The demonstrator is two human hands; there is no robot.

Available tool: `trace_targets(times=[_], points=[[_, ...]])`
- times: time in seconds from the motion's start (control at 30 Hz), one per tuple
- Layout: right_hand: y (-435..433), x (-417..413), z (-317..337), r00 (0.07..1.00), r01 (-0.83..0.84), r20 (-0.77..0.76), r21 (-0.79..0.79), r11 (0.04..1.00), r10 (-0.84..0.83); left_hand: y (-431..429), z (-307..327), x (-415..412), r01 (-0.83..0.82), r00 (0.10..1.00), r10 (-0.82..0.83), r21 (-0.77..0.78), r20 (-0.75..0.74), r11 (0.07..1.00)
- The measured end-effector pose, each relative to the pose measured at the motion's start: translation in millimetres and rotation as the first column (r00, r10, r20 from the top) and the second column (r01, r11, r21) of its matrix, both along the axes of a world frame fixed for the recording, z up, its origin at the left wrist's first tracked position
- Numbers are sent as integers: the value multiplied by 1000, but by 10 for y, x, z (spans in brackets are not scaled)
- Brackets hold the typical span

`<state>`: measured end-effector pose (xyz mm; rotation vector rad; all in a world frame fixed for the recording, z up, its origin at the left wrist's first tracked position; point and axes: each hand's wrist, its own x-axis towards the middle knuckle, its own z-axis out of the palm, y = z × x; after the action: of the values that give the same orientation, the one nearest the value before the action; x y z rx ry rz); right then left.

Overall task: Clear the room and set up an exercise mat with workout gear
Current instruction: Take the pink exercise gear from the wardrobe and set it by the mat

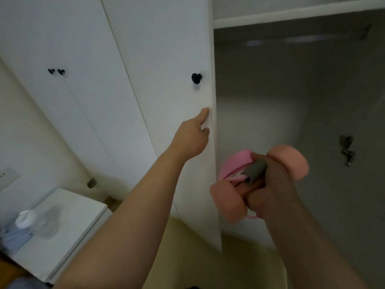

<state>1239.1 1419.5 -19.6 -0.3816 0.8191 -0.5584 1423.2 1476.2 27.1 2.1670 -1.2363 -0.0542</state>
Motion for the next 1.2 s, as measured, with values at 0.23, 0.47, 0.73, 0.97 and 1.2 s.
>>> trace_targets(times=[0.23, 0.47, 0.73, 0.97, 1.2], points=[[-193, 90, 114, 996, 83, 24, -14, 996, -83, -369, -112, 134, 115, 969, -154, 204, 191, 972], [-282, 326, 191, 992, 126, 20, 11, 992, -126, -587, -101, 395, 19, 767, -268, 396, 583, 918], [-257, 523, 146, 962, 272, -19, 41, 962, -271, -841, -134, 700, -34, 472, -375, 441, 798, 897], [-161, 649, 109, 925, 374, -75, 14, 927, -372, -1066, -96, 1027, -20, 234, -454, 472, 860, 882], [-19, 752, 69, 896, 443, -35, 9, 896, -443, -1091, -67, 1089, -15, 115, -513, 518, 851, 855]])
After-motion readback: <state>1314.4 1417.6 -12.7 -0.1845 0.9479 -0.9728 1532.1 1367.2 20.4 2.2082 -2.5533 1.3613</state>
